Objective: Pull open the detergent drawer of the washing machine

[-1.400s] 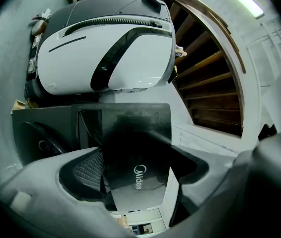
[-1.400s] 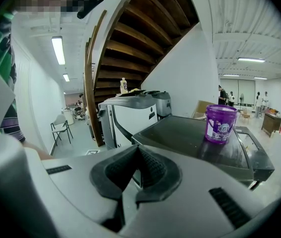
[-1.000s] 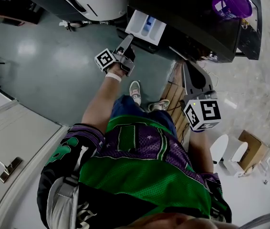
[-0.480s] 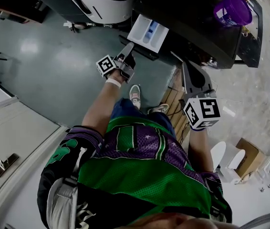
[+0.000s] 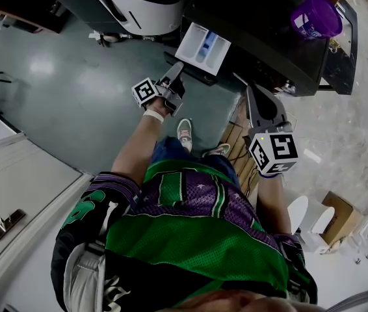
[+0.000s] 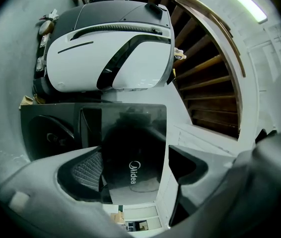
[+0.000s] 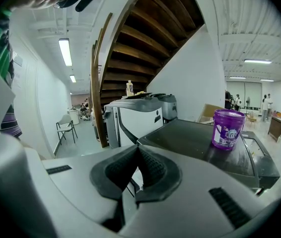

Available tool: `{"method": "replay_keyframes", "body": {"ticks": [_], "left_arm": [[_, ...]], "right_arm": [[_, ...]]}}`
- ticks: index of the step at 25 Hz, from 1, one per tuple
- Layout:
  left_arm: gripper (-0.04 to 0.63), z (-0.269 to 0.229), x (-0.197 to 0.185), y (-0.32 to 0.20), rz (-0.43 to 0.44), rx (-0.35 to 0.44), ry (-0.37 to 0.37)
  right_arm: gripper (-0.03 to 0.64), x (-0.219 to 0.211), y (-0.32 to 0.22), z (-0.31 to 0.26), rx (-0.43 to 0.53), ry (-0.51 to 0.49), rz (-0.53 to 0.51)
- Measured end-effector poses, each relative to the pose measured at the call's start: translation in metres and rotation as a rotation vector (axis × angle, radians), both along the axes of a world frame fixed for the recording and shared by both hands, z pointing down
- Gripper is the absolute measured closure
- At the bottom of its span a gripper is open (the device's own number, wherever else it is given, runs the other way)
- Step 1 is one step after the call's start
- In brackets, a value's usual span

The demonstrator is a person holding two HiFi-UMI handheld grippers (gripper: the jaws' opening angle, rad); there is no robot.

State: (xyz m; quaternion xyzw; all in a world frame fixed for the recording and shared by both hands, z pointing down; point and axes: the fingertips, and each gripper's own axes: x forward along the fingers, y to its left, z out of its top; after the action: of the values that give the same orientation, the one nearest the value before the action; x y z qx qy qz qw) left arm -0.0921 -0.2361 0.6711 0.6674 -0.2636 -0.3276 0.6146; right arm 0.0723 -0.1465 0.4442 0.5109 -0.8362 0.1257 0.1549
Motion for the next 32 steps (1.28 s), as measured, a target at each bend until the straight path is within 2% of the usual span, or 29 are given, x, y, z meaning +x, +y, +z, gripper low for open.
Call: {"method": "replay_keyframes", "body": {"ticks": [5, 8, 11, 19, 24, 32], "left_arm": [[0.193, -0.002, 0.001, 0.002, 0.03, 0.008, -0.044], [0.195, 0.001, -0.004, 0.004, 0.021, 0.006, -0.088], [0.195, -0.001, -0.007, 0.009, 0.002, 0.005, -0.098], [0.195, -0.045, -0.001, 0.028, -0.007, 0.09, -0.182], [0.195, -0.073, 0.006, 0.045, 0.017, 0.142, -0.278], [0.195, -0.13, 0.026, 0.08, 0.064, 0.276, -0.437]], "right_arm": [[0.615, 0.0, -0.002, -0.003, 0.004, 0.0, -0.002], [0.615, 0.001, 0.0, -0.009, 0.014, -0.001, -0.016], [0.615, 0.006, 0.004, -0.015, 0.027, -0.007, -0.027], [0.615, 0.031, 0.018, -0.035, 0.068, -0.043, -0.03], [0.615, 0.041, 0.026, -0.052, 0.089, -0.053, -0.041], [0.615, 0.058, 0.037, -0.077, 0.144, -0.093, -0.055]]}}
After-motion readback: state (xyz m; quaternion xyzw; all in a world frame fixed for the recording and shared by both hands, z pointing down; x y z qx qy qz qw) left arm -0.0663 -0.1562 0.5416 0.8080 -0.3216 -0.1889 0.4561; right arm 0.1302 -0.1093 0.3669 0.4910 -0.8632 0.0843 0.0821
